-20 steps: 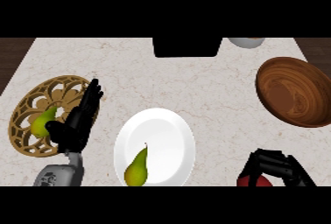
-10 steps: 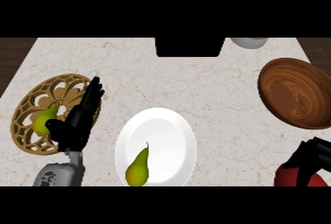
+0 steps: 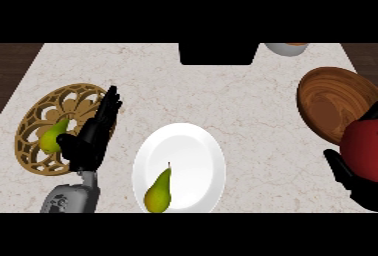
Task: Pick the tomato from the plate and place it in the bowl
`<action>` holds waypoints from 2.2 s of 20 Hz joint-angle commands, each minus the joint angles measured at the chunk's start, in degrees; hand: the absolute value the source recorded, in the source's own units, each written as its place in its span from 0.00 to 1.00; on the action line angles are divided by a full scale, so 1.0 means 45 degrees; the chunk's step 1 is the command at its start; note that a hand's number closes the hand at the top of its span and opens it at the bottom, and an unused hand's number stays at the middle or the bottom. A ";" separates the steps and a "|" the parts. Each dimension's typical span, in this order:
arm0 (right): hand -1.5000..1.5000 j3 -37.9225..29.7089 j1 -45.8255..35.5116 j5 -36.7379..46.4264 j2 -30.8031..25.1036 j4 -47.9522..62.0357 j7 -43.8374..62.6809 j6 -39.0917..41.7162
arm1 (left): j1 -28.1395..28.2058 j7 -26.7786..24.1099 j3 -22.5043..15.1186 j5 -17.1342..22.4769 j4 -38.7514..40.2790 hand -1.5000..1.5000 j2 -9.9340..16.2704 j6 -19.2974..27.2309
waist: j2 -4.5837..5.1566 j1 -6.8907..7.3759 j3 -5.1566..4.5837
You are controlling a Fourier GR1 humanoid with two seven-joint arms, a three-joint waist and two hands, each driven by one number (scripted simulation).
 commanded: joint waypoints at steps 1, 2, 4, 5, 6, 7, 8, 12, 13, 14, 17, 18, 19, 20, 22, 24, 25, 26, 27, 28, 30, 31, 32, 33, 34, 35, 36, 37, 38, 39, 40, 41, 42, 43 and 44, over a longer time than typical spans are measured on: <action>1.00 -0.0029 -0.2043 0.0194 -0.0125 0.1845 0.0605 0.0159 | -0.1188 -0.0103 0.0523 0.0159 0.1101 0.50 0.0009 0.0015 | 0.0025 -0.0003 0.0003; 1.00 -0.1485 -0.1361 -0.1020 -0.0922 0.1165 0.0677 0.1080 | -0.0683 -0.0307 0.0490 0.0213 0.0774 0.50 0.0177 -0.0214 | -0.0001 -0.0076 0.0008; 1.00 -0.0953 -0.1913 0.0822 -0.1448 0.2563 0.0104 0.0848 | 0.0374 -0.0199 -0.0197 -0.0212 -0.0391 0.50 -0.0114 0.0084 | 0.0003 0.0089 0.0009; 1.00 -0.1029 -0.1126 0.1206 -0.1436 0.3059 -0.0906 0.0798 | -0.0718 0.0170 0.0509 0.0278 0.0594 0.50 0.0077 -0.0073 | 0.0039 -0.0022 0.0015; 1.00 -0.0285 -0.2375 0.2015 -0.1358 0.4000 -0.0489 0.0519 | 0.0207 -0.0594 0.0343 0.0121 0.0290 0.50 0.0243 -0.0247 | 0.0048 0.0177 0.0004; 1.00 -0.0514 -0.1976 0.2198 -0.1723 0.4772 -0.1770 0.0683 | 0.0326 -0.0283 -0.0131 0.0033 -0.0061 0.50 -0.0183 -0.0119 | 0.0057 0.0184 0.0015; 1.00 -0.0499 -0.2068 0.2517 -0.2184 0.4513 -0.1100 0.0966 | 0.0214 -0.0187 -0.0492 -0.0337 0.0041 0.50 -0.0541 0.0241 | 0.0039 0.0106 0.0010; 1.00 -0.0704 -0.1012 0.3835 -0.1892 0.7276 -0.4701 -0.0524 | 0.0226 -0.0951 0.0147 0.0126 0.0573 0.50 0.0177 -0.0516 | 0.0076 0.0086 0.0022; 1.00 -0.1020 -0.1653 0.3748 -0.2226 0.8096 -0.4570 -0.0321 | 0.0167 -0.0832 -0.0160 -0.0184 0.0639 0.50 -0.0362 0.0024 | 0.0066 0.0088 0.0018; 1.00 -0.0776 -0.1793 0.4030 -0.1909 0.8615 -0.4827 -0.0586 | 0.0325 -0.0308 -0.0198 -0.0102 -0.0074 0.50 -0.0276 -0.0032 | 0.0038 0.0102 0.0018; 1.00 -0.0867 -0.2766 0.4463 -0.1534 1.0767 -0.5543 -0.1403 | -0.0550 -0.0338 0.0259 0.0057 0.0771 0.50 0.0009 -0.0258 | 0.0047 0.0081 0.0015; 1.00 -0.0852 -0.1979 0.4746 -0.1557 1.1143 -0.6598 -0.1810 | 0.0112 0.0169 -0.0029 0.0107 -0.0233 0.50 -0.0052 -0.0305 | 0.0034 0.0097 0.0020; 1.00 -0.0852 -0.2547 0.5086 -0.1588 1.2013 -0.6806 -0.2140 | 0.0243 -0.0577 -0.0226 -0.0272 0.0308 0.50 -0.0278 -0.0056 | 0.0051 0.0119 0.0018; 1.00 -0.0795 -0.2766 0.5292 -0.1556 1.2551 -0.6958 -0.2278 | -0.0198 0.0250 0.0111 -0.0029 -0.0329 0.50 -0.0022 -0.0076 | 0.0042 0.0128 0.0019; 1.00 -0.1307 -0.2900 0.5051 -0.1792 1.4371 -0.8421 -0.2630 | -0.0550 -0.0523 0.0187 -0.0032 0.0852 0.50 -0.0310 0.0012 | 0.0086 0.0112 0.0021; 1.00 -0.1451 -0.3418 0.5265 -0.1752 1.5698 -0.8902 -0.2995 | 0.0065 0.0307 -0.0036 -0.0061 -0.0497 0.50 -0.0110 -0.0099 | 0.0050 0.0167 0.0023; 1.00 -0.1511 -0.3595 0.5132 -0.1882 1.6095 -0.9114 -0.2669 | -0.0175 0.0805 -0.0091 -0.0214 -0.0662 0.50 -0.0056 -0.0025 | 0.0041 0.0132 0.0022; 1.00 -0.1677 -0.3499 0.5300 -0.1908 1.7119 -0.9728 -0.3235 | 0.0092 0.0273 0.0167 0.0117 -0.0602 0.50 0.0074 -0.0272 | 0.0072 0.0209 0.0026; 1.00 -0.1682 -0.3297 0.4968 -0.1889 1.7530 -1.0300 -0.2833 | 0.0551 -0.0206 -0.0102 -0.0080 -0.0483 0.50 -0.0150 -0.0160 | 0.0076 0.0208 0.0027; 1.00 -0.1567 -0.3616 0.4856 -0.1981 1.8027 -1.0249 -0.2150 | -0.0073 0.0122 -0.0216 -0.0398 -0.0095 0.50 -0.0370 0.0203 | 0.0095 0.0198 0.0029; 1.00 -0.2226 -0.4371 0.4225 -0.2043 1.9360 -1.0213 -0.1699 | -0.0570 -0.0086 0.0303 0.0143 0.0438 0.50 -0.0100 -0.0230 | 0.0136 0.0243 0.0030; 0.00 -0.2262 -0.3785 0.4061 -0.2061 1.9668 -1.0954 -0.1482 | -0.0524 -0.0094 0.0203 -0.0021 0.0408 0.50 -0.0205 -0.0056 | 0.0127 0.0192 0.0035; 0.00 -0.1797 -0.4083 0.4191 -0.1450 1.9572 -1.0471 -0.1179 | 0.0034 -0.0291 -0.0026 0.0019 0.0191 0.50 -0.0285 -0.0209 | 0.0087 0.0217 0.0026; 0.00 -0.2170 -0.4546 0.3848 -0.2080 2.0573 -1.1365 -0.0504 | -0.0188 -0.0331 0.0157 -0.0117 0.0393 0.50 -0.0155 -0.0070 | 0.0145 0.0319 0.0037; 0.00 -0.2393 -0.4512 0.3568 -0.2494 2.0779 -1.2047 0.0031 | -0.0623 0.0378 0.0413 0.0334 -0.0075 0.50 0.0164 -0.0480 | 0.0110 0.0253 0.0038; 0.00 -0.2065 -0.4616 0.3867 -0.2017 2.1073 -1.2431 -0.0294 | -0.0636 0.0093 0.0019 -0.0193 0.0278 0.50 -0.0211 -0.0063 | 0.0101 0.0207 0.0033; 0.00 -0.2457 -0.4631 0.3582 -0.2153 2.1516 -1.3144 -0.0386 | -0.0105 0.0097 -0.0243 -0.0496 -0.0078 0.50 -0.0419 0.0262 | 0.0092 0.0229 0.0037; 0.00 -0.2600 -0.4829 0.3286 -0.2222 2.1394 -1.3260 0.0076 | -0.0092 0.0572 0.0512 0.0495 -0.0408 0.50 0.0400 -0.0722 | 0.0075 0.0241 0.0033; 0.00 -0.2890 -0.4714 0.3125 -0.2379 2.1831 -1.4084 -0.0094 | 0.0283 -0.0231 -0.0312 -0.0375 -0.0141 0.50 -0.0496 0.0126 | 0.0090 0.0211 0.0037; 0.00 -0.3134 -0.5127 0.2781 -0.2173 2.1784 -1.3962 0.0004 | 0.0586 -0.0270 -0.0377 -0.0208 -0.0336 0.50 -0.0494 -0.0063 | 0.0083 0.0250 0.0036; 0.00 -0.3280 -0.5438 0.2709 -0.2320 2.2181 -1.4223 0.0058 | 0.0086 0.0152 -0.0127 -0.0180 -0.0403 0.50 -0.0152 -0.0177 | 0.0091 0.0247 0.0037; 0.00 -0.3530 -0.5427 0.2312 -0.2007 2.1431 -1.3958 -0.0145 | -0.0593 -0.0062 0.0234 -0.0158 0.0599 0.50 -0.0117 -0.0095 | 0.0065 0.0053 0.0025; 0.00 -0.3892 -0.5038 0.2035 -0.2149 2.1821 -1.4695 -0.0215 | -0.0315 -0.0250 0.0420 0.0217 0.0234 0.50 0.0064 -0.0413 | 0.0069 0.0093 0.0029; 0.00 -0.4080 -0.5428 0.1830 -0.2225 2.1799 -1.4651 -0.0162 | -0.0303 0.0251 0.0137 0.0001 -0.0043 0.50 -0.0166 -0.0163 | 0.0056 0.0116 0.0031; 0.00 -0.4374 -0.5426 0.1508 -0.2290 2.1493 -1.4411 -0.0195 | 0.0399 -0.0612 0.0029 -0.0213 0.0078 0.50 -0.0281 -0.0015 | 0.0026 0.0061 0.0021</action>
